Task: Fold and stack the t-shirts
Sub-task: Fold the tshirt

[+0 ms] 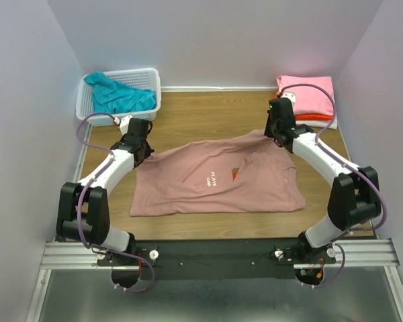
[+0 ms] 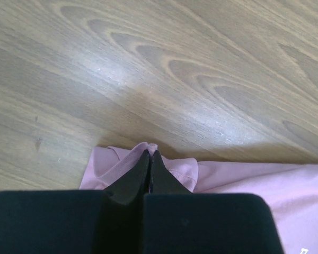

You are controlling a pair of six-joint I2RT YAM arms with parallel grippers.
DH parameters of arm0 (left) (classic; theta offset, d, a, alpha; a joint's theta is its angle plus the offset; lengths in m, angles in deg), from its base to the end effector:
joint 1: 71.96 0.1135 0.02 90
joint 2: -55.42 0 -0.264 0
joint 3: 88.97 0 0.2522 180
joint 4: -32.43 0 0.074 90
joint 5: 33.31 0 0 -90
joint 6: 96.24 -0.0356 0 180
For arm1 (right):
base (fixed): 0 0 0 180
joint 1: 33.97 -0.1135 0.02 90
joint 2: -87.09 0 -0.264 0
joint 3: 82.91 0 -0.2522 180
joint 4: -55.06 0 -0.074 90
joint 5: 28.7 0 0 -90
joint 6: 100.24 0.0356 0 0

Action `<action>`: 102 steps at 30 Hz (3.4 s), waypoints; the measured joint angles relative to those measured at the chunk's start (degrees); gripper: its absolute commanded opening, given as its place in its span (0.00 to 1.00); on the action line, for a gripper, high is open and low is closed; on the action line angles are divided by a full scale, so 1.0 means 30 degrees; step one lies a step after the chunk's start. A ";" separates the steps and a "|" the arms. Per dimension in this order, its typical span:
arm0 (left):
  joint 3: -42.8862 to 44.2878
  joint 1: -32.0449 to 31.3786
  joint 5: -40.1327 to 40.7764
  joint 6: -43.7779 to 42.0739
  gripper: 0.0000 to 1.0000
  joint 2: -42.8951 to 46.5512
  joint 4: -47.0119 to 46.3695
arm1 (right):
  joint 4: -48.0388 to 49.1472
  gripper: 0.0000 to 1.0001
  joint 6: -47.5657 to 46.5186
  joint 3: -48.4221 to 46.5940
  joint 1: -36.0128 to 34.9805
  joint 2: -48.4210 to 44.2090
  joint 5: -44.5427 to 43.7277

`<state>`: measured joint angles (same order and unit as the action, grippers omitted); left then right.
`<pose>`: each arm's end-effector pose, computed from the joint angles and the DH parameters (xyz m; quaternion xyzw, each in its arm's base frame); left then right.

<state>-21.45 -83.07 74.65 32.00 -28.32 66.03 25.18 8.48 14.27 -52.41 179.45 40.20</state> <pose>0.2994 -0.0476 0.2231 -0.2697 0.8892 -0.0084 0.3695 0.3479 0.1025 0.2674 0.0804 0.8887 -0.0231 0.4508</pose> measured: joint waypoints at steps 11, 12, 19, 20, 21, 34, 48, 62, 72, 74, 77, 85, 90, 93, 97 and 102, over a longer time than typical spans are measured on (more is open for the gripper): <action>-0.1180 -0.0007 0.0692 0.1151 0.00 0.1617 0.0525 | -0.0138 0.00 0.0401 0.4138 -0.0423 -0.5217 0.0976; -0.1224 0.0000 0.0809 0.1275 0.00 0.1712 0.0627 | -0.0175 0.00 0.0459 0.4495 -0.0452 -0.5734 0.0991; -0.1814 -0.0007 0.1049 0.1902 0.00 0.2601 0.0918 | -0.0627 0.00 0.0801 0.6120 -0.0459 -0.8262 0.1056; -0.1894 -0.0007 0.1115 0.1989 0.00 0.2739 0.0954 | -0.0670 0.01 0.0852 0.6368 -0.0459 -0.8517 0.1137; -0.1989 -0.0007 0.1151 0.2040 0.00 0.2863 0.0962 | -0.0743 0.01 0.0911 0.6637 -0.0459 -0.8779 0.1217; -0.2718 -0.0007 0.1698 0.2994 0.00 0.3031 0.1005 | -0.2419 0.07 0.1989 0.8859 -0.0459 -1.2101 0.2208; -0.3249 0.0000 0.2535 0.3920 0.98 0.2805 0.1858 | -0.3096 0.71 0.6156 1.4047 -0.0459 -1.5467 0.5428; -0.1960 -0.0401 0.0911 0.3155 0.98 0.3075 0.1588 | -0.3497 1.00 0.7096 1.2116 -0.0459 -1.5504 0.6980; -0.1880 -0.2499 -0.1581 0.2004 0.98 -0.0408 -0.0546 | -0.1501 1.00 0.5705 1.0797 -0.0459 -0.8204 0.8335; -0.1902 -0.2499 -0.1566 0.1902 0.98 -0.0976 -0.0539 | -0.1078 1.00 0.5384 1.0797 -0.0459 -0.7526 0.8837; -0.2208 -0.2404 -0.1348 0.1887 0.98 -0.1195 -0.0568 | -0.0379 1.00 0.5042 1.0754 -0.0459 -0.7031 0.9500; -0.2586 -0.1916 -0.0619 0.1894 0.98 -0.1311 -0.0576 | 0.1005 1.00 0.4488 1.0695 -0.0459 -0.5552 1.0805; -0.2586 -0.1916 -0.0612 0.1894 0.98 -0.1326 -0.0590 | 0.1443 1.00 0.3869 1.0695 -0.0474 -0.5413 1.2407; -0.2586 -0.1916 -0.0612 0.1894 0.98 -0.1333 -0.0597 | 0.1770 1.00 0.3257 1.0732 -0.0627 -0.5377 1.4025; -0.2586 -0.1916 -0.0605 0.1894 0.98 -0.1333 -0.0597 | 0.2084 1.00 0.2521 1.1089 -0.0874 -0.5238 1.6101; -0.2586 -0.1923 -0.0590 0.1894 0.98 -0.1333 -0.0590 | 0.2084 1.00 0.1894 1.1548 -0.2127 -0.5187 1.7405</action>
<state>-29.21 -88.84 72.88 37.68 -32.32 64.25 31.43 14.17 48.91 -58.79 163.88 92.41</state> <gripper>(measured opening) 0.983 0.998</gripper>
